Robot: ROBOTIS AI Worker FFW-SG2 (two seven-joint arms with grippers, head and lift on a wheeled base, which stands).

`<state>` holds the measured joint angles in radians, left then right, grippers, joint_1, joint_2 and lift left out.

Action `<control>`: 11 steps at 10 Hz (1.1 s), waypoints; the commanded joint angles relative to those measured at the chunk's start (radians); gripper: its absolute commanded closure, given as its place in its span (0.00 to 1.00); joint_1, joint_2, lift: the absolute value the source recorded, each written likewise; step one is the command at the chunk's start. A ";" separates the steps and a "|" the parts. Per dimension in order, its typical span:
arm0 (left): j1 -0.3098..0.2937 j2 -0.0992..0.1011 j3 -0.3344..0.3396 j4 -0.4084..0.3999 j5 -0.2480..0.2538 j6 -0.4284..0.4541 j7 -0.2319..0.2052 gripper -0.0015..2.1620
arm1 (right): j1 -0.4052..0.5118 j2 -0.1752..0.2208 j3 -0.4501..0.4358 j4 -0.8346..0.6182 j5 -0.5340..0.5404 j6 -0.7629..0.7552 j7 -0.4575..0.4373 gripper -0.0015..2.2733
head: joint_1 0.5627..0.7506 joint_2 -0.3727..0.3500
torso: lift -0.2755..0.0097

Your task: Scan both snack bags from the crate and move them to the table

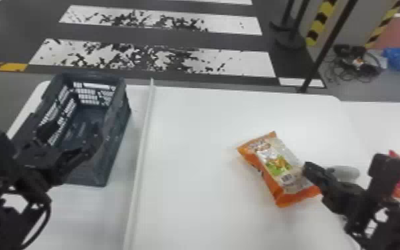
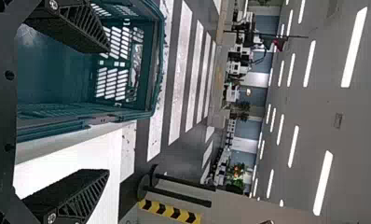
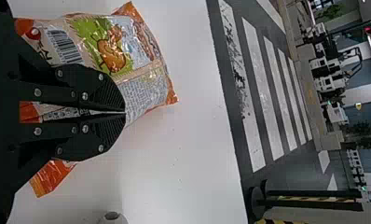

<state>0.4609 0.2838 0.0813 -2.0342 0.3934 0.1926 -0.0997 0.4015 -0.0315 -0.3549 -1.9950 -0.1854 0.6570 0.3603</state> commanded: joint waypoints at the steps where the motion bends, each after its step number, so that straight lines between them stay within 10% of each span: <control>1: 0.004 0.002 0.000 -0.001 -0.001 -0.003 -0.002 0.04 | -0.018 -0.001 0.007 0.050 0.023 -0.056 -0.004 0.99 | 0.70 0.41 | 0.66; 11: 0.004 0.003 0.006 0.008 0.001 -0.003 -0.014 0.04 | 0.089 0.032 0.036 0.051 -0.016 -0.105 -0.058 0.99 | 0.70 0.42 | 0.66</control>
<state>0.4662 0.2881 0.0890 -2.0282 0.3940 0.1895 -0.1135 0.4753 -0.0039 -0.3206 -1.9228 -0.1923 0.5443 0.3044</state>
